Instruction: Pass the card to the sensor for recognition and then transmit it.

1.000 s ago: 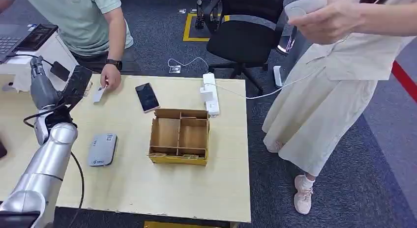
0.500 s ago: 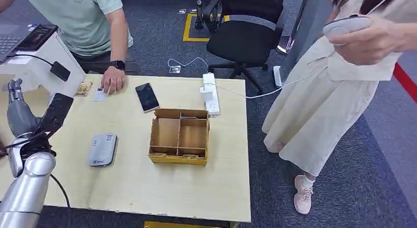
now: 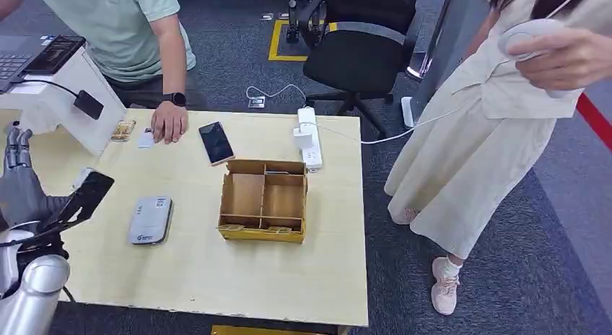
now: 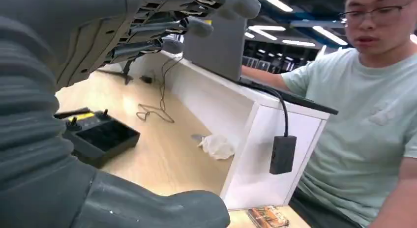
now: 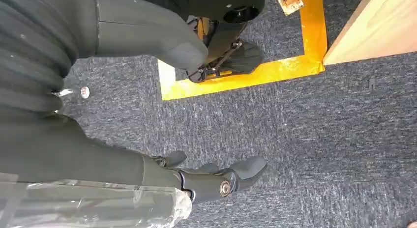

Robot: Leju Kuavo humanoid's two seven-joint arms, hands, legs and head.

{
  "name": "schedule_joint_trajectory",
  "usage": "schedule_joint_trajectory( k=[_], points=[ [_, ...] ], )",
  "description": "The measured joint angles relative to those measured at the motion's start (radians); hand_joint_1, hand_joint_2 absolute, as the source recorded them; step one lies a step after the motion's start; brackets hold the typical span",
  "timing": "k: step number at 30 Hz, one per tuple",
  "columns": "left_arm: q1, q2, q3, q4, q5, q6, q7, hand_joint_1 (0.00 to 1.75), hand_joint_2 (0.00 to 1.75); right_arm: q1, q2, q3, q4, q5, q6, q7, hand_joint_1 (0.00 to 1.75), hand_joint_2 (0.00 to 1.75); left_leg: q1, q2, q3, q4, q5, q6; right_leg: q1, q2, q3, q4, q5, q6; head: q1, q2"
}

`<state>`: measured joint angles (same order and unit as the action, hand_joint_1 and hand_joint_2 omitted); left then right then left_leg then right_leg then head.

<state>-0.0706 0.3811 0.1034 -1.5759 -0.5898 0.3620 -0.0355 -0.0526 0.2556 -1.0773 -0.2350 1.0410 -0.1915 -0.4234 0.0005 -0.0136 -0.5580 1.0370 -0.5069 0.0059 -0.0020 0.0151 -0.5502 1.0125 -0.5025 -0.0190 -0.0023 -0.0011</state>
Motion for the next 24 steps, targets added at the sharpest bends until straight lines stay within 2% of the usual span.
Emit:
schedule_joint_trajectory(
  k=[12,24],
  points=[
    [0.154,0.003,-0.003,-0.162,-0.163,-0.048,-0.043,0.0,1.75,0.0,-0.001,0.0,0.0,-0.016,0.014,-0.02,0.0,1.75,0.0,0.0,0.0,0.0,0.0,0.0,0.0,0.0,0.0,0.0,0.0,0.0,0.0,0.0],
    [0.23,0.006,-0.069,-0.206,-0.287,-0.063,-0.026,0.0,1.75,-0.004,-0.002,0.0,0.0,-0.028,0.017,-0.027,0.0,1.75,0.0,0.0,0.0,0.0,0.0,0.0,0.0,0.0,0.0,0.0,0.0,0.0,0.0,0.0]
  ],
)
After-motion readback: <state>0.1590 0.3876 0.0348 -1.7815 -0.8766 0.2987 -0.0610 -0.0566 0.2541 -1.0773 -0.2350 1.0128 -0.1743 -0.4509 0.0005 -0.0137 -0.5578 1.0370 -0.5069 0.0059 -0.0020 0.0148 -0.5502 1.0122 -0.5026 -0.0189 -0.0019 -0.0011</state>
